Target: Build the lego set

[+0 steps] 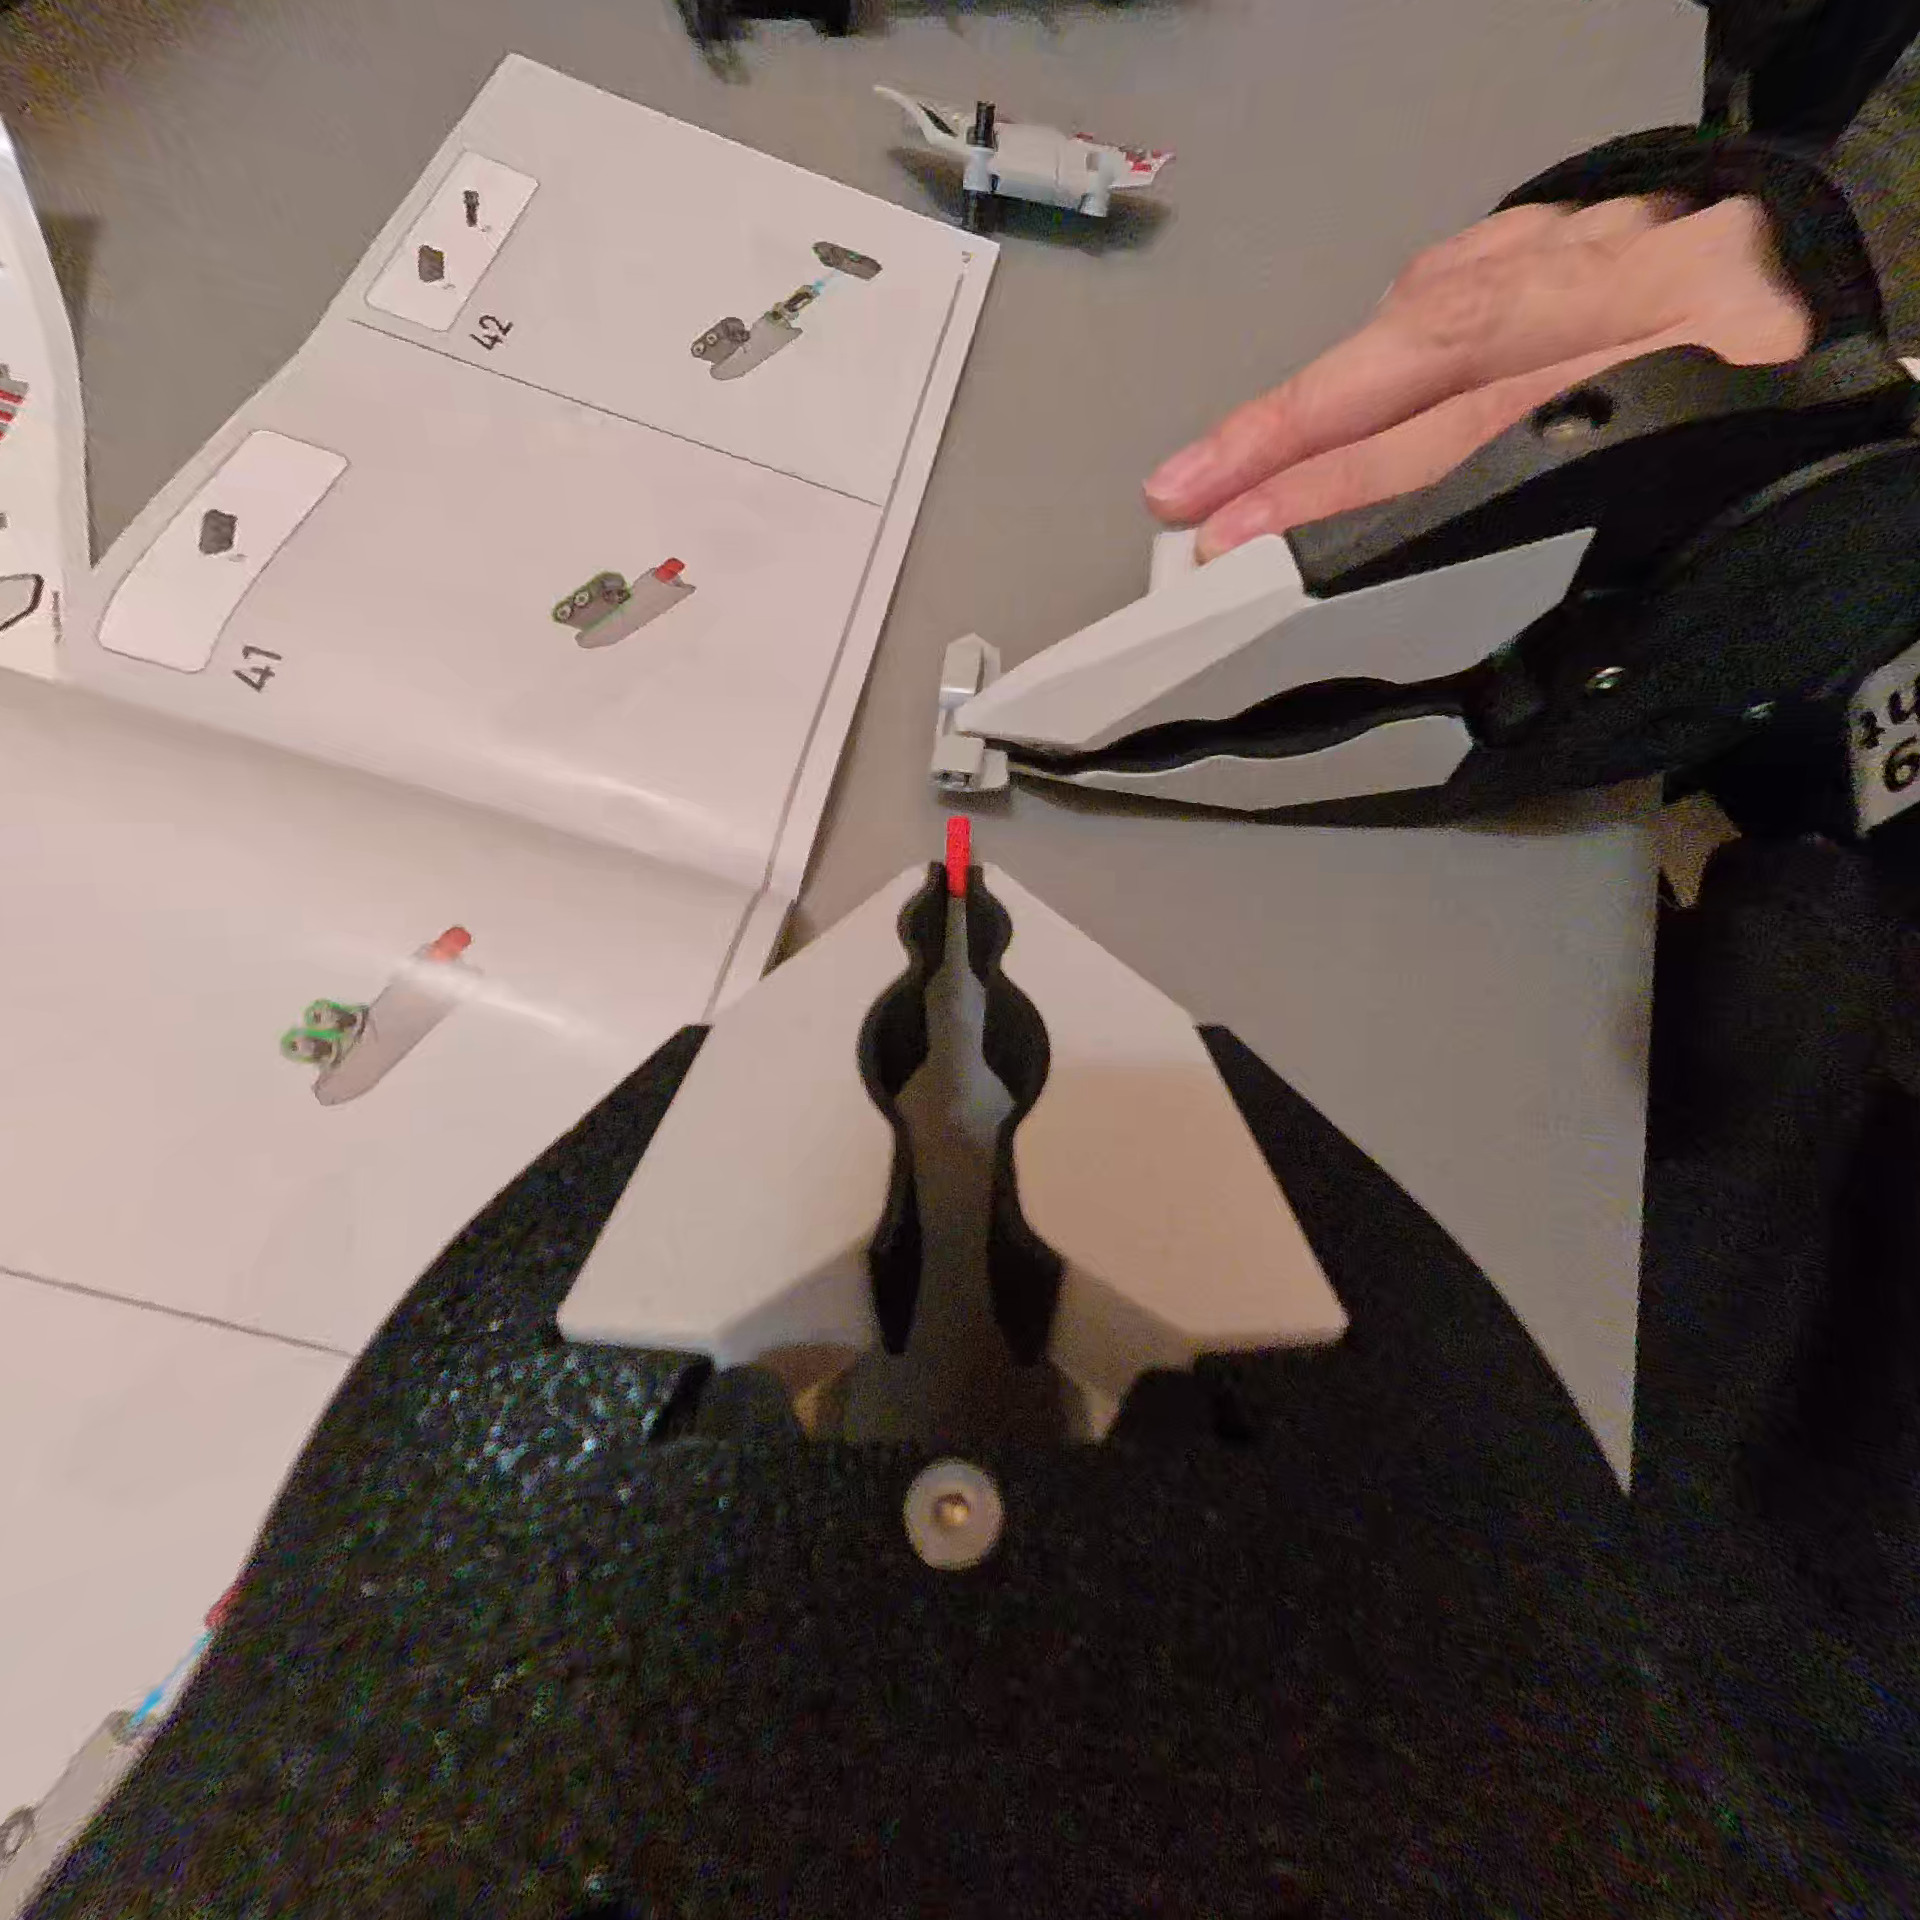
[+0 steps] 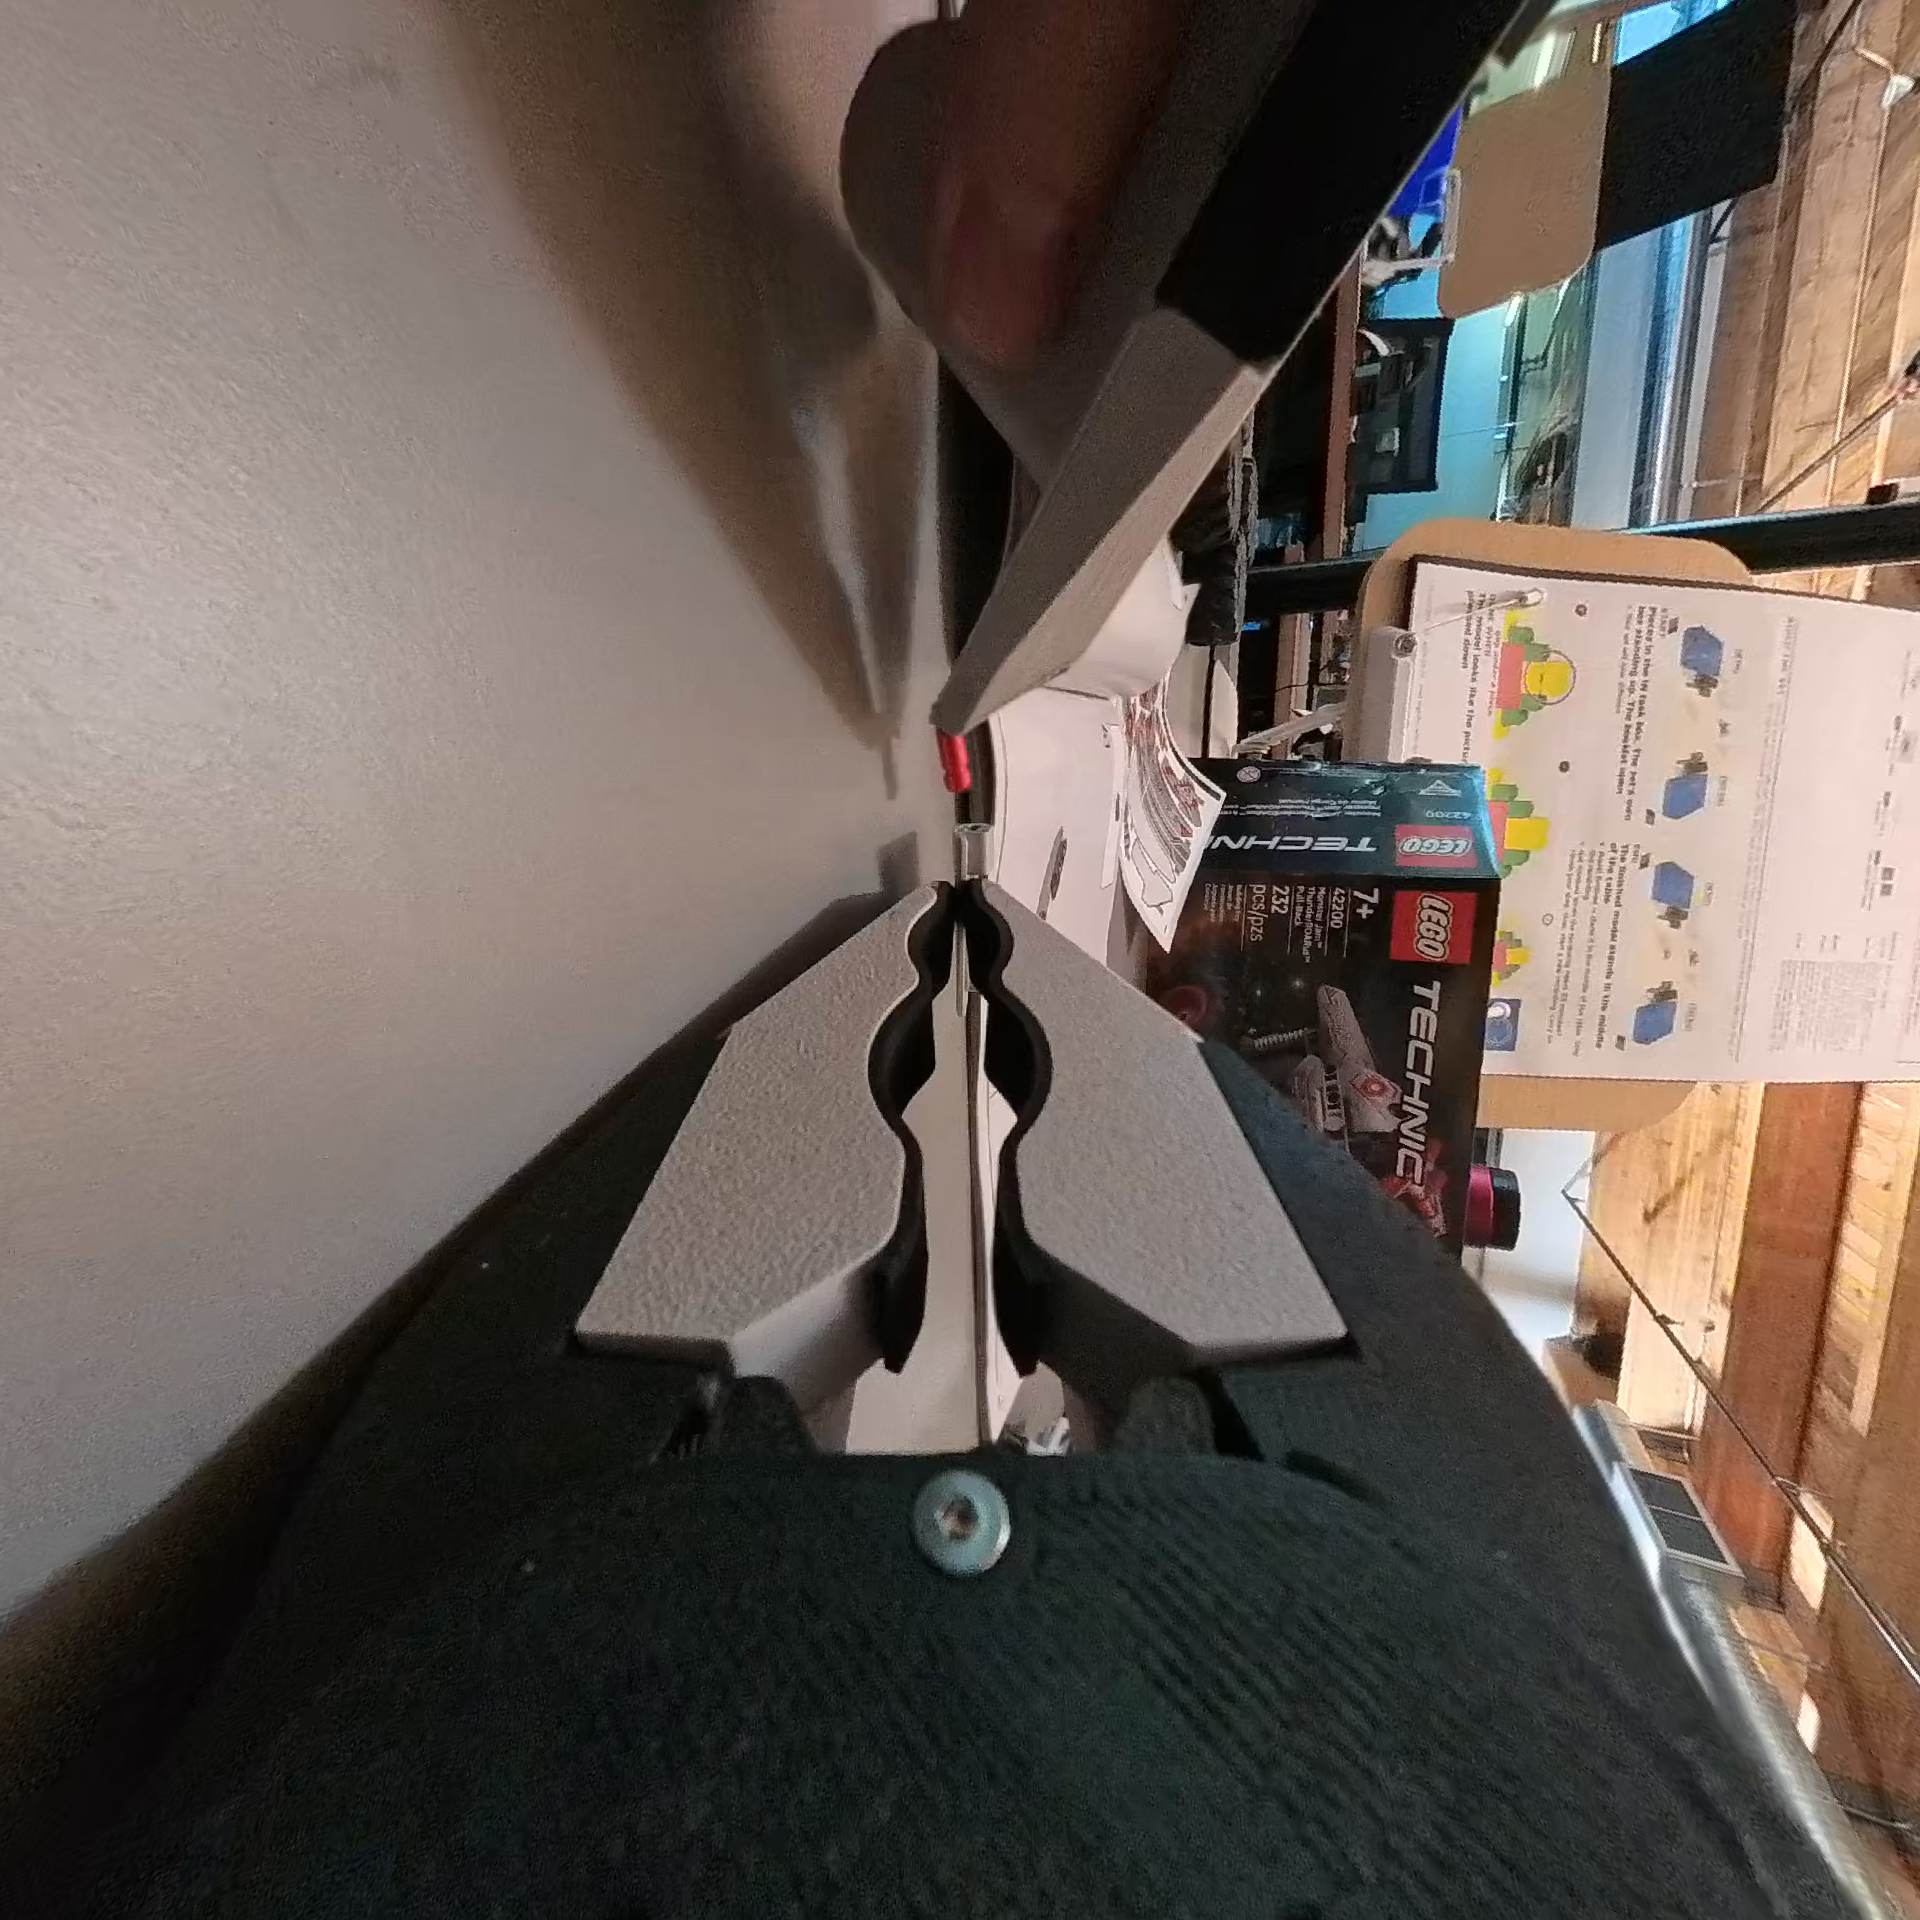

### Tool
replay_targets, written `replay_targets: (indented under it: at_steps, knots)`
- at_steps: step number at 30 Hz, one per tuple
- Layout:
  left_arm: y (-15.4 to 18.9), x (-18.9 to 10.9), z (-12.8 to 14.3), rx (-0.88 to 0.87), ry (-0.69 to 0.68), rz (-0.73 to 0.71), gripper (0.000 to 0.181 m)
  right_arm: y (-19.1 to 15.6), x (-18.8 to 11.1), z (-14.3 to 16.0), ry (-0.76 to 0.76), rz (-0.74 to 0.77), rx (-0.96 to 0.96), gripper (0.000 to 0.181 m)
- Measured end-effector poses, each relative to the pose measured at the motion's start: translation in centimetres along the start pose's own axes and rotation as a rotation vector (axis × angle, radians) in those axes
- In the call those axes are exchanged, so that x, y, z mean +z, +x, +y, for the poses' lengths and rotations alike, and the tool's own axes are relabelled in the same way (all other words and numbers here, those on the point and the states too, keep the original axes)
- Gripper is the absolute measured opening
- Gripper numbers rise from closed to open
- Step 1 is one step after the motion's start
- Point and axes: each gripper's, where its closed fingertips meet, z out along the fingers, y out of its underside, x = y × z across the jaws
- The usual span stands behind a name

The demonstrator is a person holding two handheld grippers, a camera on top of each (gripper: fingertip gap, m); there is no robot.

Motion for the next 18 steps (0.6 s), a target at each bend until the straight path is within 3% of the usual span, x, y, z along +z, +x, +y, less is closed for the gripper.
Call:
replay_targets:
  at_steps: [18]
  knots:
    - [-0.8, 0.6, -0.2, 0.128, -0.057, -0.117, 0.001, -0.3, -0.3, 0.3, -0.025, -0.019, -0.061, 0.001]
